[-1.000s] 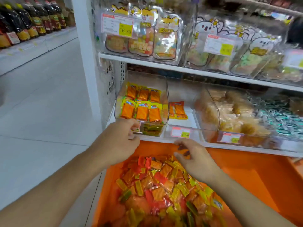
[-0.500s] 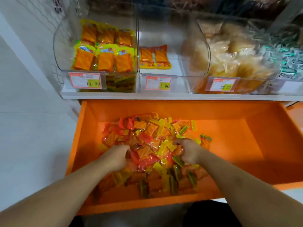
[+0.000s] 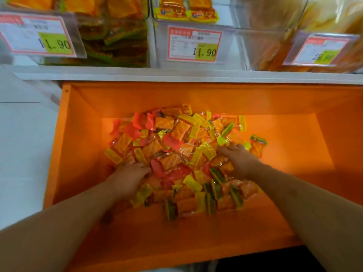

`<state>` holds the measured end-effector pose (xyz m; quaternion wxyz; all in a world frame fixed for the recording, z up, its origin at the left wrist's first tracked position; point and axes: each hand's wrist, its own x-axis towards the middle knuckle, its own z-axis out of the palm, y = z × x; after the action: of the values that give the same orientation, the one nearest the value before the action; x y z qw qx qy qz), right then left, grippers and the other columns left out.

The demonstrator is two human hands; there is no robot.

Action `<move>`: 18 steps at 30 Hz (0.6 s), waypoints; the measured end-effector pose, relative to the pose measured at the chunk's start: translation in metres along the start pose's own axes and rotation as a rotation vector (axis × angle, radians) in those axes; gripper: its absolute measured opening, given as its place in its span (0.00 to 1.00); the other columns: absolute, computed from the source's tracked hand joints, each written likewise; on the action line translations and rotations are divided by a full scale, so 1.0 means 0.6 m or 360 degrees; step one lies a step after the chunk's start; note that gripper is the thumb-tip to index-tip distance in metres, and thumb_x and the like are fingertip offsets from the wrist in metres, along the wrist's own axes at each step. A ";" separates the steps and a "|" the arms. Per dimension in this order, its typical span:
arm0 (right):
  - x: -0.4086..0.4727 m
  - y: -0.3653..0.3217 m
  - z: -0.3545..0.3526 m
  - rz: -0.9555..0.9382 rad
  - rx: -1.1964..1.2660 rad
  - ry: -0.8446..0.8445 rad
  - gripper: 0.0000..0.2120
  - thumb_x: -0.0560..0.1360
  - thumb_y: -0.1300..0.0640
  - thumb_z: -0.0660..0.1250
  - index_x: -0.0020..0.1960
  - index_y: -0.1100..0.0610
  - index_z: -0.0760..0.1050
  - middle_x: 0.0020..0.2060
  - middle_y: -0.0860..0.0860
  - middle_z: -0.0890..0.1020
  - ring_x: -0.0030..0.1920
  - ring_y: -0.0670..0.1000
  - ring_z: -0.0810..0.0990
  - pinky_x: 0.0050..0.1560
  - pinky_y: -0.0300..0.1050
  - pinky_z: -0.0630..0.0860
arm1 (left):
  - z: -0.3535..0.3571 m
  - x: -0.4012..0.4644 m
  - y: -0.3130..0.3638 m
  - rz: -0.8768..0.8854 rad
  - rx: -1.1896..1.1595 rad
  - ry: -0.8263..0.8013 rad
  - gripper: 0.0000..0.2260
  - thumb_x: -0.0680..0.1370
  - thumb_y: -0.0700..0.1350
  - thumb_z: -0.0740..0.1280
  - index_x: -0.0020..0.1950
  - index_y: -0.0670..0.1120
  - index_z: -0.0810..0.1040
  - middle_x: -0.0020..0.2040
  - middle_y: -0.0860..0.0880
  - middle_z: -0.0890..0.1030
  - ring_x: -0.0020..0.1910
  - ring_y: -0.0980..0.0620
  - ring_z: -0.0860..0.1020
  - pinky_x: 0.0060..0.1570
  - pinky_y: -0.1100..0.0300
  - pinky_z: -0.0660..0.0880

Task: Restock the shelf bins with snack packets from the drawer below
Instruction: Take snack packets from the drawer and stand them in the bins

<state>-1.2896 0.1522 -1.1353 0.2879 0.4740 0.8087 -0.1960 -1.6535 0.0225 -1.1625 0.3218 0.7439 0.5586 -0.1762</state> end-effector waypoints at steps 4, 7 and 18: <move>0.009 -0.006 0.000 -0.0047 -0.0113 -0.0052 0.29 0.72 0.48 0.76 0.70 0.47 0.72 0.64 0.48 0.77 0.68 0.56 0.72 0.60 0.48 0.74 | -0.014 -0.010 0.001 0.0018 0.0037 -0.0029 0.17 0.75 0.46 0.68 0.64 0.53 0.78 0.62 0.51 0.78 0.65 0.48 0.72 0.63 0.56 0.67; 0.006 -0.009 -0.009 -0.0059 -0.0028 -0.0112 0.18 0.74 0.52 0.75 0.62 0.51 0.77 0.58 0.49 0.80 0.62 0.53 0.77 0.49 0.42 0.69 | -0.017 -0.014 -0.002 -0.0045 0.0120 -0.0071 0.12 0.74 0.45 0.70 0.57 0.54 0.81 0.56 0.52 0.79 0.64 0.49 0.72 0.61 0.56 0.69; -0.049 -0.067 -0.110 -0.0016 0.0517 0.0001 0.07 0.72 0.62 0.77 0.43 0.55 0.79 0.41 0.53 0.84 0.41 0.50 0.79 0.41 0.42 0.74 | -0.074 -0.053 0.021 -0.0260 -0.0577 0.0201 0.11 0.74 0.44 0.77 0.41 0.54 0.75 0.42 0.57 0.77 0.48 0.54 0.79 0.39 0.62 0.70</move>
<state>-1.3325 0.1531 -1.0643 0.2063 0.5102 0.7689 -0.3255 -1.6561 0.0279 -1.1067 0.3995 0.6356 0.6586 -0.0512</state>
